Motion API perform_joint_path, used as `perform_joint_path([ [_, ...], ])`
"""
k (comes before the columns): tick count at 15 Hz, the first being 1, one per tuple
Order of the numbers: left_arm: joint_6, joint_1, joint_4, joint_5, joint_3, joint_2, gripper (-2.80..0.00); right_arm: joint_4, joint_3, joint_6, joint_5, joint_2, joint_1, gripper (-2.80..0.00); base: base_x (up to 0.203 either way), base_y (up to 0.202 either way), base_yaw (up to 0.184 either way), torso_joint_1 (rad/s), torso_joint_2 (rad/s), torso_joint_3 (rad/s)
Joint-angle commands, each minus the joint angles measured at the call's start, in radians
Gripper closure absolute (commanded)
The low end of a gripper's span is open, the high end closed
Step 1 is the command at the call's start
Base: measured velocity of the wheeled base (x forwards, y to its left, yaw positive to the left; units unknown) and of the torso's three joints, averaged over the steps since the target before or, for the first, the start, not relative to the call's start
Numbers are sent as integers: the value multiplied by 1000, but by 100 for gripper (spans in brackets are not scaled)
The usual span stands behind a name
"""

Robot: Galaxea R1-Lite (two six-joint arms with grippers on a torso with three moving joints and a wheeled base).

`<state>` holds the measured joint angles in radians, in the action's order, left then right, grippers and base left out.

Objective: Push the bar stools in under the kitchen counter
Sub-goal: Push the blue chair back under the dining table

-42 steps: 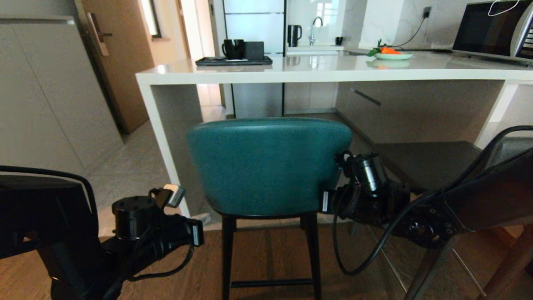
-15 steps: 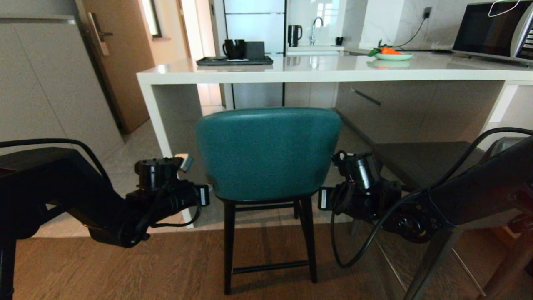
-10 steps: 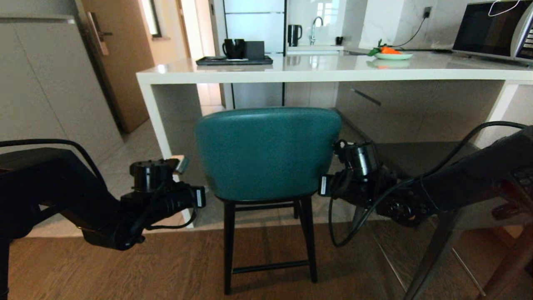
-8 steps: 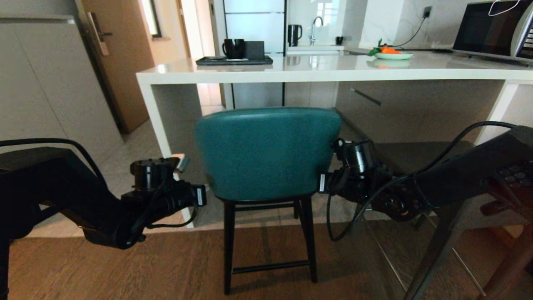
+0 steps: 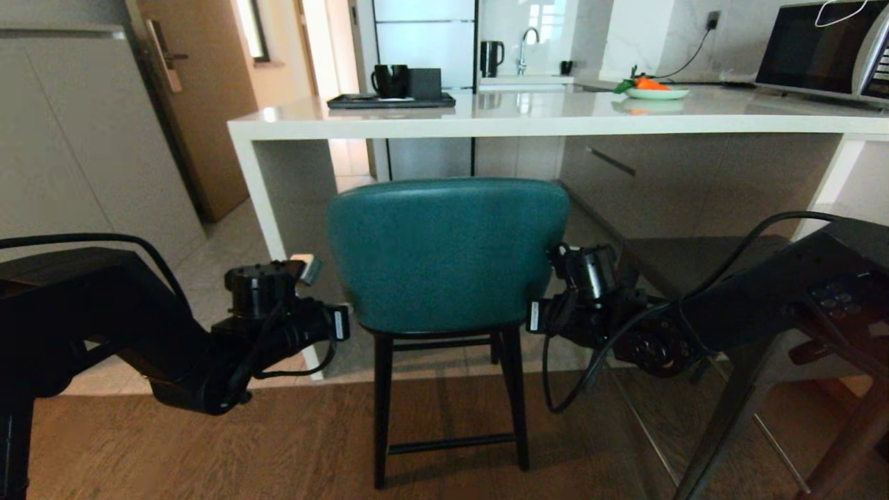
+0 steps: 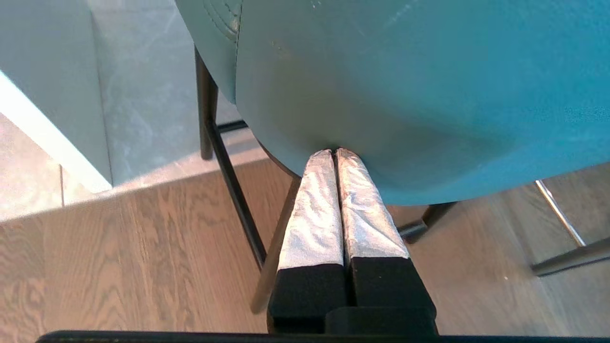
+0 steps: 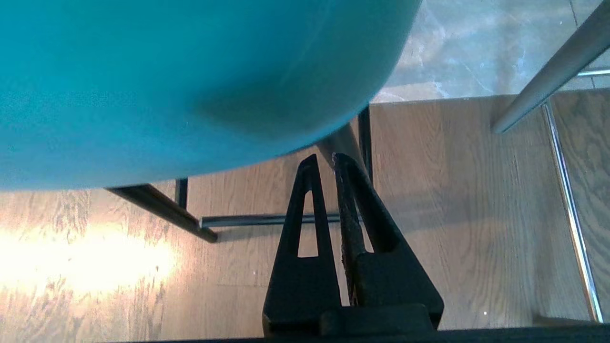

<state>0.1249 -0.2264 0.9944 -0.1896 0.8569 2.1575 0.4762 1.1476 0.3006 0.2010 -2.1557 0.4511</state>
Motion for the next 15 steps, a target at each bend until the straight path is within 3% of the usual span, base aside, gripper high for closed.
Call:
perform_joint_path([
  [1,-1,-2,10,-2,-19,2,0,4,-9,0,1,5,5,0,0,0,0,0,0,0],
  [6,-2,2,10,-3,-13,3,0,4,-5,-3,14,5,6,0,13,0,0,0,0,0],
  [12,-13,-8,10,-2,-10,8,0,4,-8,-3,15,8,6,0,184,0,2,-1,2,0],
  [15,-13,-5,12,-2,-12,8,0,4,-8,-2,17,8,6,0,66,0,2,7,5,0],
])
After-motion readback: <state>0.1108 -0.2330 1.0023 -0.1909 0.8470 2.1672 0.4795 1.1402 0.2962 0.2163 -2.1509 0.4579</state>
